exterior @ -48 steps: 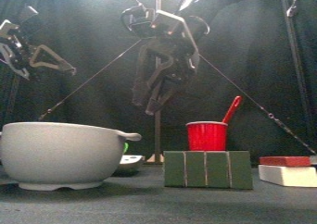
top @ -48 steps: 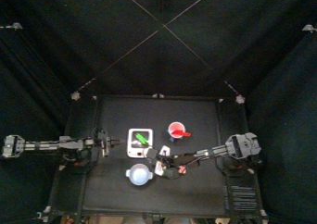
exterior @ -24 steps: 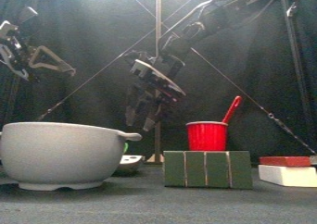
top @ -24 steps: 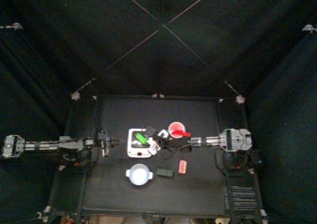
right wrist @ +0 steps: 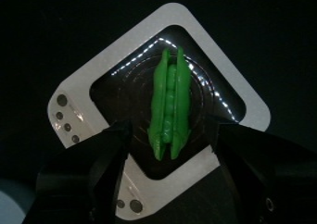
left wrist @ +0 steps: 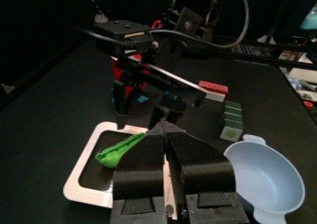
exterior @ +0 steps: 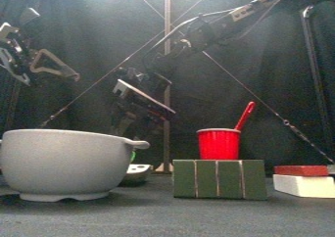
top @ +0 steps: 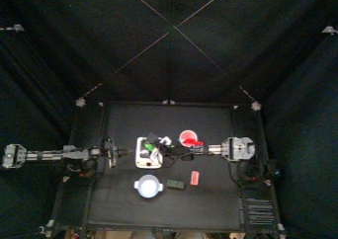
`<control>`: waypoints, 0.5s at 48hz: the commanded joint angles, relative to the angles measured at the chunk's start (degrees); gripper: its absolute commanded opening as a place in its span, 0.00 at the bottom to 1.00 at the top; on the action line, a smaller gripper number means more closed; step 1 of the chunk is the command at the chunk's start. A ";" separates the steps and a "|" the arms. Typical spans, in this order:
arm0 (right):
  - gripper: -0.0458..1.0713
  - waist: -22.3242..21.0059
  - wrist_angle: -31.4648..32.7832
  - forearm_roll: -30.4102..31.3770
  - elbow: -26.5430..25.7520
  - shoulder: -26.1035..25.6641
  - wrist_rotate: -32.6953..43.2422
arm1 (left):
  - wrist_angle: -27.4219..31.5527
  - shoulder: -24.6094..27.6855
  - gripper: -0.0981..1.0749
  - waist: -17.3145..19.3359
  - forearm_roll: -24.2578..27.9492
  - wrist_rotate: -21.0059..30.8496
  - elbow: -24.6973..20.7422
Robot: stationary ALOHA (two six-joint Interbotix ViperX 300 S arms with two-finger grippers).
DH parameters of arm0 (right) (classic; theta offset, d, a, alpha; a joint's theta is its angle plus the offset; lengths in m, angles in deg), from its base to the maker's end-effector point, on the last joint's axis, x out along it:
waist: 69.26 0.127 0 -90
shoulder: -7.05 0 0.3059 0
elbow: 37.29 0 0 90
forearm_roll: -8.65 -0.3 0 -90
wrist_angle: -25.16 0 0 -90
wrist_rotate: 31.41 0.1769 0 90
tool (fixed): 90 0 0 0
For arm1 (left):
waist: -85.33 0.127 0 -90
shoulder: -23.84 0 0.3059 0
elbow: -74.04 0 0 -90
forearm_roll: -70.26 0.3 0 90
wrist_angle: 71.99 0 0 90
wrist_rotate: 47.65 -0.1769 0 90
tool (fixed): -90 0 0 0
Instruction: Grab peas
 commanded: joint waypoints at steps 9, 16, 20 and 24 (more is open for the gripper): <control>0.88 -0.88 0.26 1.76 -4.92 2.11 -0.26 | -0.26 0.09 0.36 0.18 -0.09 -0.09 -0.70; 0.88 -1.05 0.97 1.76 -5.36 3.43 -0.26 | -0.26 0.09 0.36 0.18 -0.09 -0.09 -0.70; 0.88 -1.23 1.05 1.85 -5.27 3.69 -0.26 | -0.26 0.09 0.36 0.09 -0.09 -0.09 -0.70; 0.87 -1.41 0.97 1.93 -5.27 3.69 -0.26 | -0.18 0.18 0.36 0.18 -0.09 -0.09 -0.70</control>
